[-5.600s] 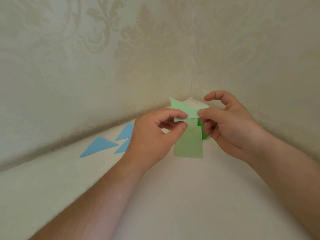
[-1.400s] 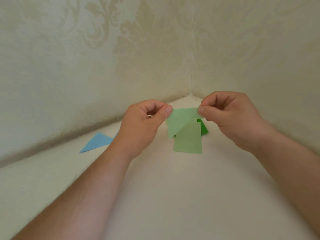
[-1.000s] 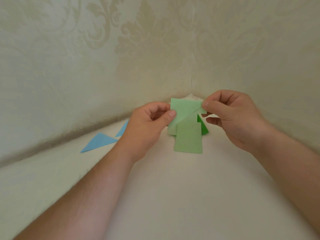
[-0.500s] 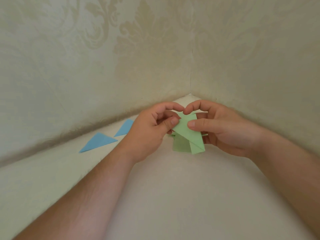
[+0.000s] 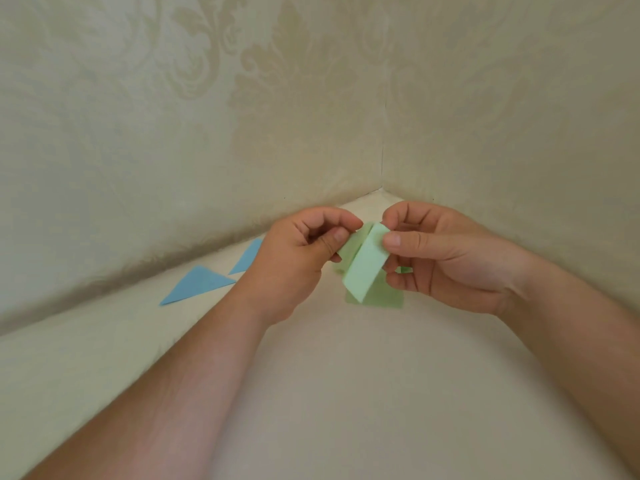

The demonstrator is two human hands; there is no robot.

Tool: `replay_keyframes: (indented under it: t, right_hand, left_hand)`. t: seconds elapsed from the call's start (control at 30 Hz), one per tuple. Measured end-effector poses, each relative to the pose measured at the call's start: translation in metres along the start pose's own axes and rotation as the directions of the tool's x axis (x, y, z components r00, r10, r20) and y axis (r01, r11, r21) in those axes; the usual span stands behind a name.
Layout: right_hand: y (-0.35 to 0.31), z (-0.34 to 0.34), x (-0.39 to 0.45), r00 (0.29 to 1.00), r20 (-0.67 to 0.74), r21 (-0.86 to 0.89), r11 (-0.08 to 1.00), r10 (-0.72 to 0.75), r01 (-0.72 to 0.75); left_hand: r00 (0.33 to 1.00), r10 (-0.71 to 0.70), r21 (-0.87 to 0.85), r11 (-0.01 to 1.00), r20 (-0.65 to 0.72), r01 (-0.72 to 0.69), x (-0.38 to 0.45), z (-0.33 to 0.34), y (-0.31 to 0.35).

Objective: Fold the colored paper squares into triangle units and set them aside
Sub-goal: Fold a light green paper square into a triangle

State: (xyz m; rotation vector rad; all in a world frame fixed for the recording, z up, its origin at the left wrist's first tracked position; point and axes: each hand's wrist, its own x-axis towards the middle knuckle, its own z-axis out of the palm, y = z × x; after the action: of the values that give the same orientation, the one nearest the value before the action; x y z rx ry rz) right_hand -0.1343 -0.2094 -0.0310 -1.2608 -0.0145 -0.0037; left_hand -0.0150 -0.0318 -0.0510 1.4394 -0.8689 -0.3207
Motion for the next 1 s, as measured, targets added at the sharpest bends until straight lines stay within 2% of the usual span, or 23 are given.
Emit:
replay_keyframes:
  t: [0.13, 0.23, 0.4, 0.57, 0.63, 0.77, 0.83, 0.93, 1.0]
  right_hand:
    - [0.0031, -0.0021, 0.002, 1.0, -0.03, -0.035, 0.999, -0.003, 0.002]
    - [0.0036, 0.0007, 0.0028, 0.997, -0.079, -0.021, 1.0, 0.011, -0.013]
    - [0.0033, 0.0004, 0.0036, 0.992, -0.126, 0.004, 1.0, 0.004, -0.003]
    - [0.0045, -0.0011, 0.0055, 0.981, -0.193, -0.044, 0.999, -0.015, 0.007]
    - [0.0045, 0.0, 0.0062, 0.977, -0.207, -0.041, 0.998, -0.054, 0.046]
    - [0.0055, 0.0036, 0.0062, 0.974, -0.185, -0.018, 0.991, -0.133, 0.132]
    - [0.0053, 0.0045, 0.0067, 0.966, -0.203, 0.006, 0.986, -0.16, 0.165]
    - [0.0041, 0.0027, 0.0076, 0.955, -0.24, -0.012, 0.984, -0.177, 0.179]
    - [0.0045, 0.0007, 0.0072, 0.948, -0.249, -0.149, 0.975, -0.2, 0.167]
  left_hand:
    - [0.999, 0.011, 0.23, 0.973, -0.038, -0.002, -0.0009, 0.0022, 0.0013]
    - [0.999, 0.014, 0.272, 0.962, -0.039, -0.003, -0.0022, 0.005, 0.0025]
    - [0.998, -0.038, 0.154, 0.987, -0.046, 0.045, -0.0028, 0.0059, 0.007]
    - [0.991, -0.129, -0.031, 0.991, -0.032, 0.128, -0.0007, 0.0027, 0.0088]
    - [0.99, -0.141, -0.03, 0.99, -0.022, 0.14, -0.001, 0.0013, 0.0083]
    - [0.981, -0.191, 0.107, 0.975, -0.042, 0.195, -0.0023, 0.0053, 0.0023]
    - [0.983, -0.178, 0.036, 0.983, -0.043, 0.18, -0.0028, 0.0079, 0.0008]
    - [0.978, -0.152, -0.103, 0.985, -0.145, 0.138, -0.0004, 0.0081, 0.0042]
    - [0.968, -0.151, -0.161, 0.98, -0.201, 0.12, 0.002, 0.0069, 0.0079]
